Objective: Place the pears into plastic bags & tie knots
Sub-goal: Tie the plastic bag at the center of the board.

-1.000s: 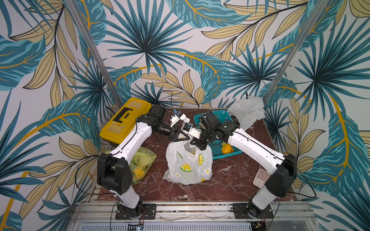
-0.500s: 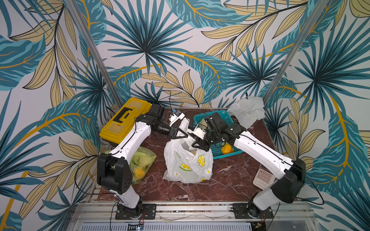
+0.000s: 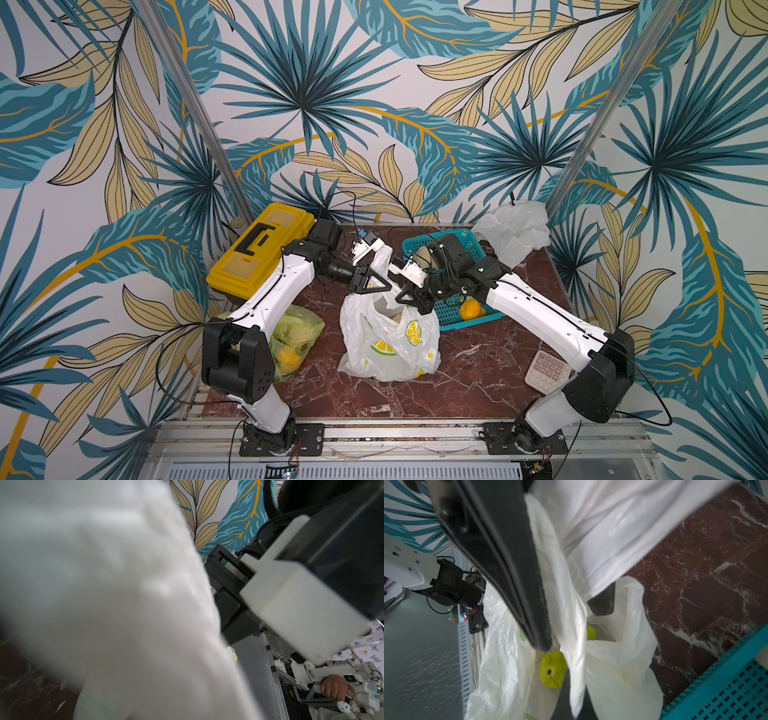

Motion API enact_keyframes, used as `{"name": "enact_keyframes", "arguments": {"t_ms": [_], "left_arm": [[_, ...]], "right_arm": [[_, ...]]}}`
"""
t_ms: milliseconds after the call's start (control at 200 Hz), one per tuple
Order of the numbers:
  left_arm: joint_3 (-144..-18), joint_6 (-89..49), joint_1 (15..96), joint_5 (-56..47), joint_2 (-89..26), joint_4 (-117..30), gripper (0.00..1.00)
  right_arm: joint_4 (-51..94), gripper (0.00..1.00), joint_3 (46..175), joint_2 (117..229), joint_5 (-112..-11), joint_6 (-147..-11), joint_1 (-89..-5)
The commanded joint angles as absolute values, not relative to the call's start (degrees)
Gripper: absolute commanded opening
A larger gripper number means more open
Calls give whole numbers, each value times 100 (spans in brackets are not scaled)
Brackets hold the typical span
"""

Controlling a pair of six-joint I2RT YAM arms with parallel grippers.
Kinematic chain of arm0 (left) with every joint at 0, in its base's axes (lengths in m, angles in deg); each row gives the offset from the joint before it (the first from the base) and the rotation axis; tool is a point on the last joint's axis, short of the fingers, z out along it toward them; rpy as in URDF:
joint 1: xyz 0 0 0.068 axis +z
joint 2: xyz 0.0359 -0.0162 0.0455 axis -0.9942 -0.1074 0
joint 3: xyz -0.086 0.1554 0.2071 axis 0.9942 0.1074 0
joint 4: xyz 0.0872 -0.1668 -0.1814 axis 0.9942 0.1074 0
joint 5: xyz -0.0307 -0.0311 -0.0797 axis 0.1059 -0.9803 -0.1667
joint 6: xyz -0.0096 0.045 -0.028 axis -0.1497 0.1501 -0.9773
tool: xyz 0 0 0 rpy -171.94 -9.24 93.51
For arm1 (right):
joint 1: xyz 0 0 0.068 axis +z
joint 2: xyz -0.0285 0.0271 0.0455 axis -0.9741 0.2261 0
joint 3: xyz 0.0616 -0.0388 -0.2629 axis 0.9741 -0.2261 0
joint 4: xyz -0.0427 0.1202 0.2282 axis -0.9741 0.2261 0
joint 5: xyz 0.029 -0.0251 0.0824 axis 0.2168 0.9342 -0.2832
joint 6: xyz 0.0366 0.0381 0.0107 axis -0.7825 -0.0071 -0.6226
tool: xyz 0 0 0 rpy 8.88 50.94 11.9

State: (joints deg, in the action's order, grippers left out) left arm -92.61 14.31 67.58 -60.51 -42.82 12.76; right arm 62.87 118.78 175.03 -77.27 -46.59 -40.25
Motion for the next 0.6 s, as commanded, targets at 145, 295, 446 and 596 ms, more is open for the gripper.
{"name": "enact_keyframes", "arguments": {"t_ms": [145, 295, 446, 596], "left_arm": [[-9447, 1399, 6683, -5928, -4201, 1280, 43], [-9522, 1380, 6652, -5912, -4250, 1280, 48], [-9565, 1456, 6661, -5975, -4141, 1278, 54], [-9825, 1340, 6609, -6115, -4371, 1280, 37]], "right_arm": [[6585, 0, 12321, 17708, -7834, -4475, -3987], [6548, 0, 12340, 17762, -7742, -4505, -3989], [6697, 0, 12335, 17798, -7591, -4404, -3987], [6524, 0, 12415, 17785, -7616, -4537, -3991]]}}
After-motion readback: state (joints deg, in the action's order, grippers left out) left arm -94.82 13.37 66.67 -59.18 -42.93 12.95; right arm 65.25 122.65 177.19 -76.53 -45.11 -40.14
